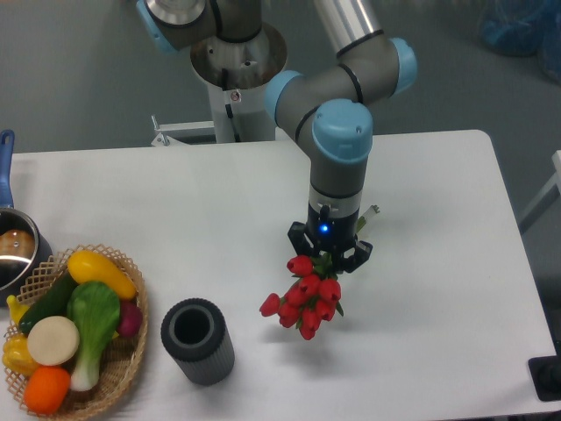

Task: Place the flowers on the table
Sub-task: 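Rotate the gripper downward and lower the tulips toward the tabletop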

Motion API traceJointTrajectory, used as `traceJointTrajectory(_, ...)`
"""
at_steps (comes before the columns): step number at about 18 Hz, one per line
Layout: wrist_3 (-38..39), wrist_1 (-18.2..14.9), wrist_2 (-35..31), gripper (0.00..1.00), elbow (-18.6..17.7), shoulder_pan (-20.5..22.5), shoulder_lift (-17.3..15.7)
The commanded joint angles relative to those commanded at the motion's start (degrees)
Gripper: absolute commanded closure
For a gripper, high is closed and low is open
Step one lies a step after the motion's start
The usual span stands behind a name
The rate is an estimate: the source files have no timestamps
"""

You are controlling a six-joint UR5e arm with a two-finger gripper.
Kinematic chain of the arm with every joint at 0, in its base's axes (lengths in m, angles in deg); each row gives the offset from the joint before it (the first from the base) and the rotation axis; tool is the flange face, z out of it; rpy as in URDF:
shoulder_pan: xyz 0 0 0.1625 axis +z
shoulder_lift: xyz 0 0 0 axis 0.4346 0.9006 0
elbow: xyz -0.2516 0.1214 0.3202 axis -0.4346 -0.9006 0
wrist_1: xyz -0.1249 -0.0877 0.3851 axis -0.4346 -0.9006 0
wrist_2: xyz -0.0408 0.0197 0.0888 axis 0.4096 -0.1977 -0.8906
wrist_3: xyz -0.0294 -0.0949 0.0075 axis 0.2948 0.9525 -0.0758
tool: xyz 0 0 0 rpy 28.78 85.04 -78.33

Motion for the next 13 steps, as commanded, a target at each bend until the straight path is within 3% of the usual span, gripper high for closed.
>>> traceJointTrajectory(4,0.2,0.0,0.2,0.65,-0.2,0.0,1.2)
traceJointTrajectory(7,0.2,0.0,0.4,0.52,-0.2,0.0,1.9)
traceJointTrajectory(13,0.1,0.0,0.4,0.51,0.5,0.1,2.7)
